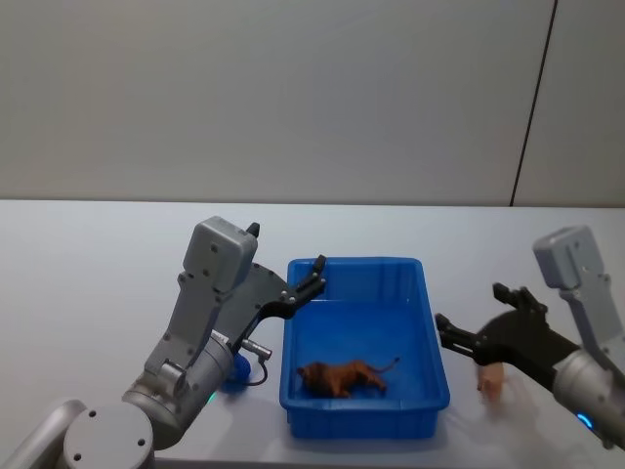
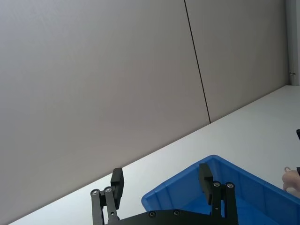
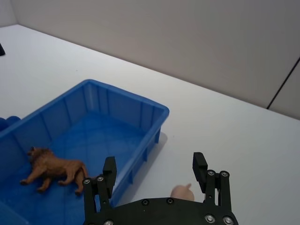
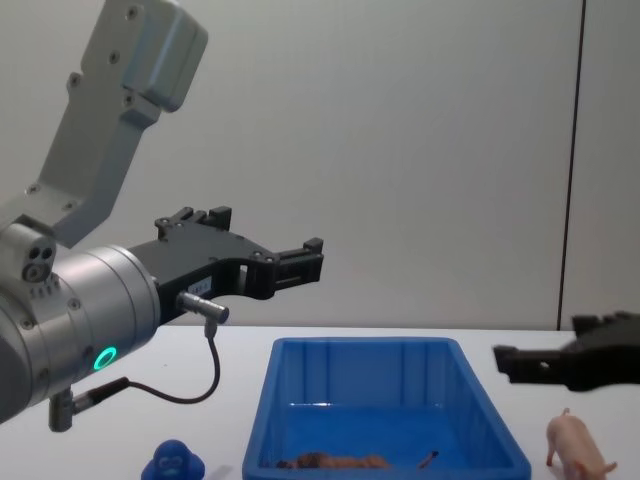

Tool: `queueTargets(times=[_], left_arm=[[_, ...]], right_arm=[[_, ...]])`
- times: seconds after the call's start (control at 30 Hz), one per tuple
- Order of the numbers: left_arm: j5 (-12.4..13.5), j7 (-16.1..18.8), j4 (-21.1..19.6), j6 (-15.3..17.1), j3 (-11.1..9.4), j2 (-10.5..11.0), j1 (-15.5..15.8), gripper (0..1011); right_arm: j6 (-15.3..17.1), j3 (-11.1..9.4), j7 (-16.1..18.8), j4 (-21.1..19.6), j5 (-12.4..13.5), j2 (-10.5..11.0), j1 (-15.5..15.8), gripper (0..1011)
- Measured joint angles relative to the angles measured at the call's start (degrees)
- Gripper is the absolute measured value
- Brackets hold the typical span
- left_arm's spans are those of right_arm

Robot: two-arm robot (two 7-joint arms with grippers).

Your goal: Pick up the two dolls from the table and place them into the box.

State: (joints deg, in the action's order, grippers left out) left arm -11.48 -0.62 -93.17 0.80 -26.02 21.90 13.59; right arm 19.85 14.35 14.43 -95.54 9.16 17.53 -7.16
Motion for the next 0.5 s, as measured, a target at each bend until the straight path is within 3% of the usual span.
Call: queueTargets(times=[0.5], left_arm=[[0.00,0.00,0.00,0.00,0.00,0.00,0.00,1002]], right_arm=[[3.87,-1.11,-2.24,-0.77,1.91,1.99,2.91,1001]])
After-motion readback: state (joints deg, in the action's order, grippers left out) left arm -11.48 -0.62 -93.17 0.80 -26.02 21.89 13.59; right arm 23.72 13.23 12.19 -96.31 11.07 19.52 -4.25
